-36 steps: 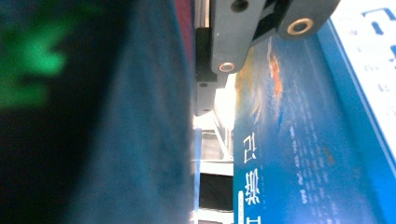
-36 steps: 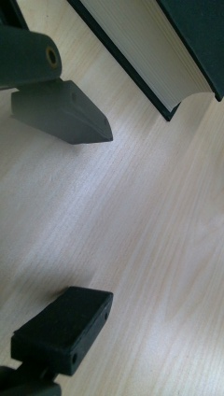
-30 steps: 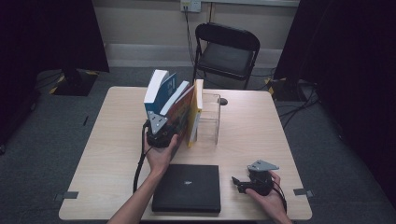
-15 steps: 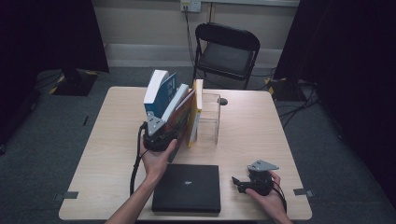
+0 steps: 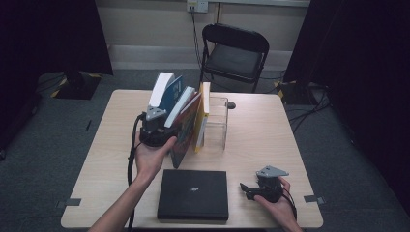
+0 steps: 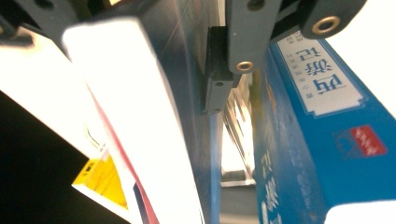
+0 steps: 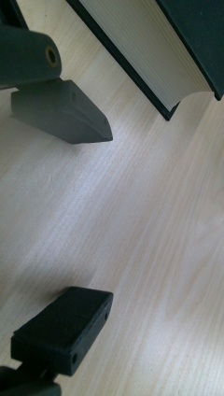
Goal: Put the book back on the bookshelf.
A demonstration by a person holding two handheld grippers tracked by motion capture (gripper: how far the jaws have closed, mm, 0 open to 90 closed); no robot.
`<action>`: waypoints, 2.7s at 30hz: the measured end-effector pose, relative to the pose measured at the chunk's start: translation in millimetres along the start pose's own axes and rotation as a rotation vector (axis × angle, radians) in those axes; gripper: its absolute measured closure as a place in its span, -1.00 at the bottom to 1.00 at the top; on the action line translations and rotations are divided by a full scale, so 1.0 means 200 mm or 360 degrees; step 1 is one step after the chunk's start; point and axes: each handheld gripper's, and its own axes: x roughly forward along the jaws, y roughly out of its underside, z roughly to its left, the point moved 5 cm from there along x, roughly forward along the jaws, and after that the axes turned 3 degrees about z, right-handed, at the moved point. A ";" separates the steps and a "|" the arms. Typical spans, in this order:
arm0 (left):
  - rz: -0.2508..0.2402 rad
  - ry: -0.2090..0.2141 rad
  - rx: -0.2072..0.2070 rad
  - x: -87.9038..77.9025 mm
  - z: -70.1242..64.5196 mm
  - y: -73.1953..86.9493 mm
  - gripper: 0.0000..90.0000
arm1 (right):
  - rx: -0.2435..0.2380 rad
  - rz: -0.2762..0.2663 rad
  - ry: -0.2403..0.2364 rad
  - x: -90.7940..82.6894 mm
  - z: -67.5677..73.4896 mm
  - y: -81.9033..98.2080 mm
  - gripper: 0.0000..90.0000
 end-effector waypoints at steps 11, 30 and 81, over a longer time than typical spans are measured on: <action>0.0457 0.0012 0.0122 -0.01 -0.04 -0.17 0.42 | 0.0002 0.0000 0.0000 0.00 0.00 0.00 -0.59; 0.1035 0.0065 -0.0059 0.20 0.00 -0.38 0.37 | 0.0007 0.0000 -0.0001 0.00 0.00 0.00 -0.59; 0.0943 -0.0214 -0.0206 0.46 0.12 -0.54 0.63 | 0.0007 -0.0008 -0.0031 0.00 0.01 0.00 -0.59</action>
